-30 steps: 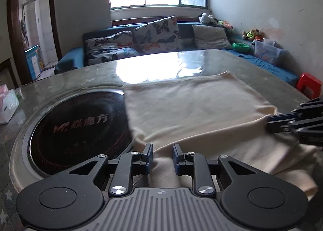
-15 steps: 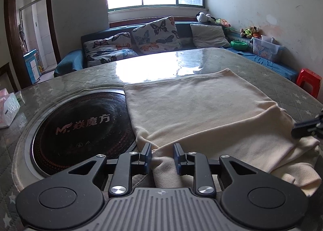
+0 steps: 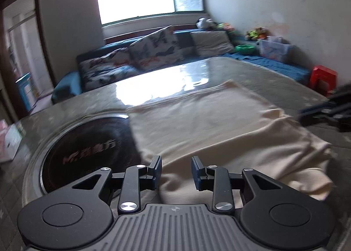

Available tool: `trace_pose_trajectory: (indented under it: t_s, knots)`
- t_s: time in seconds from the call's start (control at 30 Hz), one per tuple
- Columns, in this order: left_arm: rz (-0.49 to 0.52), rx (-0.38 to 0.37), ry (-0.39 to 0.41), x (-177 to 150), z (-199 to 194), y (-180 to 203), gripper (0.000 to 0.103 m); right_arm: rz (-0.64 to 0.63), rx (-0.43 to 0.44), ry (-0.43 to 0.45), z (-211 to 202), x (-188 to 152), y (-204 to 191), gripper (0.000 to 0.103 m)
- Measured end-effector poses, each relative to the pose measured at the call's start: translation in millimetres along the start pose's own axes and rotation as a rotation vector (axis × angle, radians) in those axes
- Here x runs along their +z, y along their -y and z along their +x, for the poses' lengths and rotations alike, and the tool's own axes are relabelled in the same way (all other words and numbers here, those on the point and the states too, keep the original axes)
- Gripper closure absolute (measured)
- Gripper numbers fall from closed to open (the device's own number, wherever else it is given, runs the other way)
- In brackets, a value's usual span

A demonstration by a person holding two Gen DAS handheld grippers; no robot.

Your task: Fold clothes

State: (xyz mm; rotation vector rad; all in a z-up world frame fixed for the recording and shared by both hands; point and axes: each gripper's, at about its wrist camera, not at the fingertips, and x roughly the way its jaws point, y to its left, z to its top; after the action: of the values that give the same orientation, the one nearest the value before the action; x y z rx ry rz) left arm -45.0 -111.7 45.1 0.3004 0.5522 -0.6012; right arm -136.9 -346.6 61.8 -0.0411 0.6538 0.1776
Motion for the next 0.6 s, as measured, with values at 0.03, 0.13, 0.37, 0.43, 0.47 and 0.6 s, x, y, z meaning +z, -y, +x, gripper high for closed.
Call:
trace_pose_trajectory:
  t_s: [0.03,0.13,0.37,0.43,0.47,0.6]
  knots:
    - [0.009,-0.014,-0.001,-1,-1,4,0.070,-0.015,0.013,0.002,5,2,-3,0.091]
    - [0.042,-0.046,-0.014,-7,-2,15,0.070,-0.025,0.049,-0.020,26,3,-7,0.091]
    - [0.155,-0.100,-0.014,-31,-33,25,0.062,-0.085,0.060,-0.064,28,-14,-17,0.089]
    - [0.207,-0.117,-0.014,-39,-41,31,0.061,-0.109,0.065,-0.077,22,-20,-20,0.086]
    - [0.238,-0.124,-0.011,-43,-45,34,0.061,-0.119,0.063,-0.077,20,-23,-21,0.085]
    - [0.364,-0.142,0.005,-58,-54,50,0.060,-0.119,0.067,-0.068,11,-24,-21,0.084]
